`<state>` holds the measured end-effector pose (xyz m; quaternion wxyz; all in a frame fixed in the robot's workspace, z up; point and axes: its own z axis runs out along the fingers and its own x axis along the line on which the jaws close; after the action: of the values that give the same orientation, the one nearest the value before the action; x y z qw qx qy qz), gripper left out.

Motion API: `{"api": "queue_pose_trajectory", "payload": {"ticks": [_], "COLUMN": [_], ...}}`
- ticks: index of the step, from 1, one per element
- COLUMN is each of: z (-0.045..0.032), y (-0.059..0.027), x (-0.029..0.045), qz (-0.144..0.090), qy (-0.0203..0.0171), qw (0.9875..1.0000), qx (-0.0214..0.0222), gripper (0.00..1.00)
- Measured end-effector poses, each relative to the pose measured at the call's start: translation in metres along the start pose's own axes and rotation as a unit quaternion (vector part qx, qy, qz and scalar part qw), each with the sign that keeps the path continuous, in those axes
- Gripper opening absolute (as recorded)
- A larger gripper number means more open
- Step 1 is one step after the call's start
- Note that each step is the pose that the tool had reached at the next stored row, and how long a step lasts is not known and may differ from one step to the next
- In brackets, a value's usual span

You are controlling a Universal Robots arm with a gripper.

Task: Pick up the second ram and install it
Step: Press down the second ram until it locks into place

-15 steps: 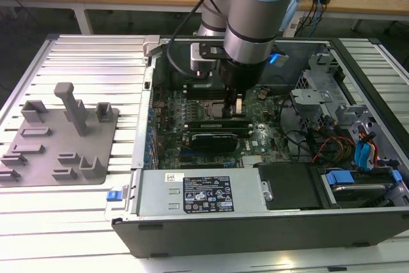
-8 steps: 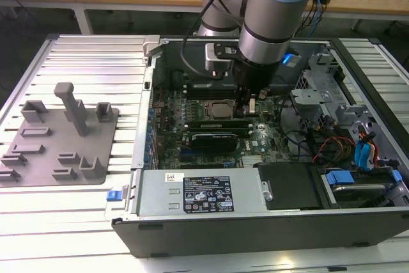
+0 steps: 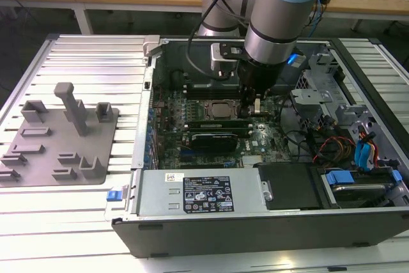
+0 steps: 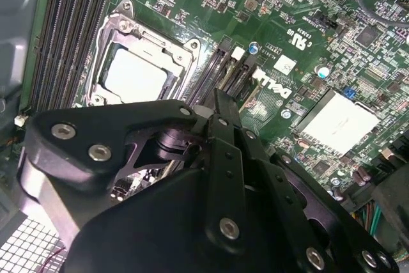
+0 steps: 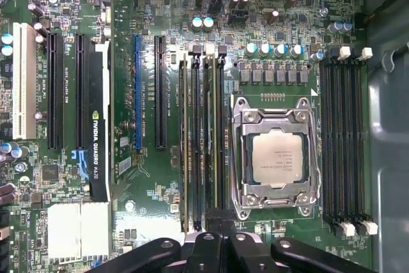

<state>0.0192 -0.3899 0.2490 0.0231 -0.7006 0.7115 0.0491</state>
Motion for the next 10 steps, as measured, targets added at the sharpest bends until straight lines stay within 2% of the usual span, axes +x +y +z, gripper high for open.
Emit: {"api": "queue_pose_trajectory", "payload": {"ticks": [10], "z": [0.0046], "y": [-0.0006], "x": [0.0004], "qz": [0.0], "qy": [-0.0002], "qw": [1.0], "qx": [0.0], "gripper": [0.08]}}
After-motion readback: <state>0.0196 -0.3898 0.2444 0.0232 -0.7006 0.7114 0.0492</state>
